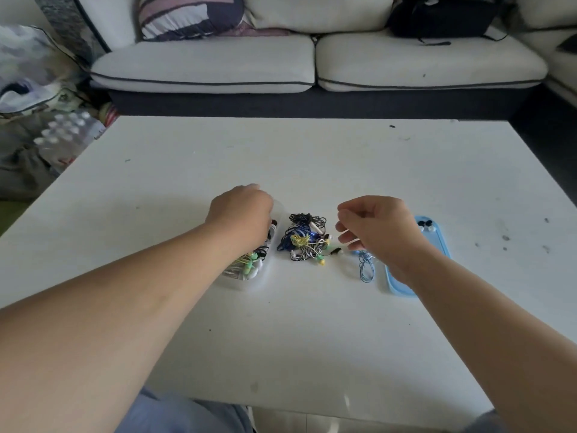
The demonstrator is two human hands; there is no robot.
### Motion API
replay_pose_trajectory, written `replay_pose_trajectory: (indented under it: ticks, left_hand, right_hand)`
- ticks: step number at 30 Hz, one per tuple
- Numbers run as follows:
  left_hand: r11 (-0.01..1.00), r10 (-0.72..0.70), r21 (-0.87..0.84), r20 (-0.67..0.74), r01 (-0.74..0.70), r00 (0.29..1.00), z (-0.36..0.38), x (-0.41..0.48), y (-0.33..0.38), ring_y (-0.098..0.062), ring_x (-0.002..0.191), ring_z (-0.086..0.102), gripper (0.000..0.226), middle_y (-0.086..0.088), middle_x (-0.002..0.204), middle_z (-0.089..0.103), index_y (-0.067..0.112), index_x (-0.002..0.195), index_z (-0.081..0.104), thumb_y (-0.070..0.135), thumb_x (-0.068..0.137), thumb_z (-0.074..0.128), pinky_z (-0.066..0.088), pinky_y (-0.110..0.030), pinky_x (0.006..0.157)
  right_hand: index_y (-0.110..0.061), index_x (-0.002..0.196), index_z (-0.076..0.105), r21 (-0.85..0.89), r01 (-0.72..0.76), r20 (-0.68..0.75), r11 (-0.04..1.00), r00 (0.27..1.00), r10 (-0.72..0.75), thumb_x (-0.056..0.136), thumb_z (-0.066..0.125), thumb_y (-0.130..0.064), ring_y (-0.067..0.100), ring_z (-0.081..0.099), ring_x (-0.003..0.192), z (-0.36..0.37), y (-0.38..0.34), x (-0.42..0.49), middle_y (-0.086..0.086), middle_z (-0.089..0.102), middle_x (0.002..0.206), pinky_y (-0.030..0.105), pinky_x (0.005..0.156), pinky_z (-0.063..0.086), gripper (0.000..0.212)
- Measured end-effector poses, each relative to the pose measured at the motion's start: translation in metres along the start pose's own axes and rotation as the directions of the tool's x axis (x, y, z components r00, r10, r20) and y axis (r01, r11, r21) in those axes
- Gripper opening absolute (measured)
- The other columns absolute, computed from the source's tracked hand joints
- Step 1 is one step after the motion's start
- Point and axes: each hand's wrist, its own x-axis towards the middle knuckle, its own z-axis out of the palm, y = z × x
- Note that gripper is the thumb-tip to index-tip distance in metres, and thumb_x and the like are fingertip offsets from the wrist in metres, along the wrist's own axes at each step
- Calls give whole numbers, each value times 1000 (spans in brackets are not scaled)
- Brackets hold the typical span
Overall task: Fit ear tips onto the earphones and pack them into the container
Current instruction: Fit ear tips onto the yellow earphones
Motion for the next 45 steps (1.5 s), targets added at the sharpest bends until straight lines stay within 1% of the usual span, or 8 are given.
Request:
replay_pose_trajectory:
  ticks: [2, 5, 12, 18, 26, 31, 35, 45]
  left_hand:
    - [992, 102, -70, -58, -106, 993, -7, 3, 18, -26, 94, 59, 10, 2, 103, 58, 20, 97, 68, 16, 94, 59, 48, -34, 73]
    - [960, 265, -115, 98, -254, 959, -2, 0, 44, -24, 99, 60, 16, 5, 108, 61, 27, 109, 67, 23, 95, 60, 48, -33, 75]
    - [945, 294, 76, 229, -318, 928, 17, 16, 59, -24, 111, 54, 27, 7, 98, 48, 31, 110, 66, 11, 93, 61, 34, -32, 74]
    - [980, 199, -39, 240, -195, 950, 8, 17, 56, -22, 90, 53, 13, 10, 90, 56, 27, 79, 52, 17, 87, 54, 36, -32, 72]
    - [866, 41, -500, 107, 18, 993, -33, 3, 72, -15, 78, 62, 10, 7, 83, 67, 22, 87, 63, 15, 90, 56, 47, -29, 66]
    - [624, 25, -758, 264, 191, 964, -42, -6, 83, -17, 86, 74, 34, 1, 91, 77, 25, 106, 70, 3, 96, 45, 57, -37, 86]
    - [434, 127, -853, 378, 291, 917, -45, -11, 92, -13, 78, 71, 45, -2, 85, 76, 19, 113, 74, -5, 99, 39, 56, -39, 80]
    - [219, 263, -895, 437, 389, 860, -47, -10, 106, -21, 82, 69, 28, -8, 88, 73, 6, 107, 78, -1, 92, 55, 56, -42, 83]
  right_hand:
    - [-16, 93, 74, -24, -9, 10, 1000, 1000, 9, 96, 64, -12, 17, 71, 67, -7, 2, 0, 8, 77, 84, 37, 70, 62, 11]
    - [-12, 94, 74, -113, -28, 34, 993, 999, 32, 94, 66, -13, 18, 71, 66, -17, 6, 2, 11, 77, 85, 35, 67, 61, 9]
    - [-21, 83, 74, -341, -51, 240, 939, 961, 139, 88, 68, -32, 36, 74, 85, -22, 30, -9, 7, 78, 80, 48, 75, 62, 13]
    - [-21, 83, 73, -419, 2, 318, 908, 937, 145, 89, 67, -33, 24, 75, 79, -20, 34, -19, 7, 78, 82, 41, 76, 62, 15]
    - [-25, 91, 73, -504, 49, 429, 862, 881, 200, 91, 66, -42, 21, 74, 81, -23, 25, -37, 0, 79, 86, 35, 78, 61, 19]
    - [-12, 114, 69, -60, -177, 296, 982, 937, 187, 95, 70, -18, 17, 73, 72, -34, 15, -32, 14, 78, 99, 30, 67, 63, 20]
    - [-8, 131, 59, 451, -287, 327, 845, 934, 143, 97, 59, 5, 36, 74, 103, -47, 15, -28, 24, 72, 118, 40, 87, 63, 37]
    - [4, 122, 68, 531, -213, 371, 820, 929, 1, 98, 57, 2, 28, 74, 101, -64, 23, -29, 25, 73, 114, 30, 82, 60, 26]
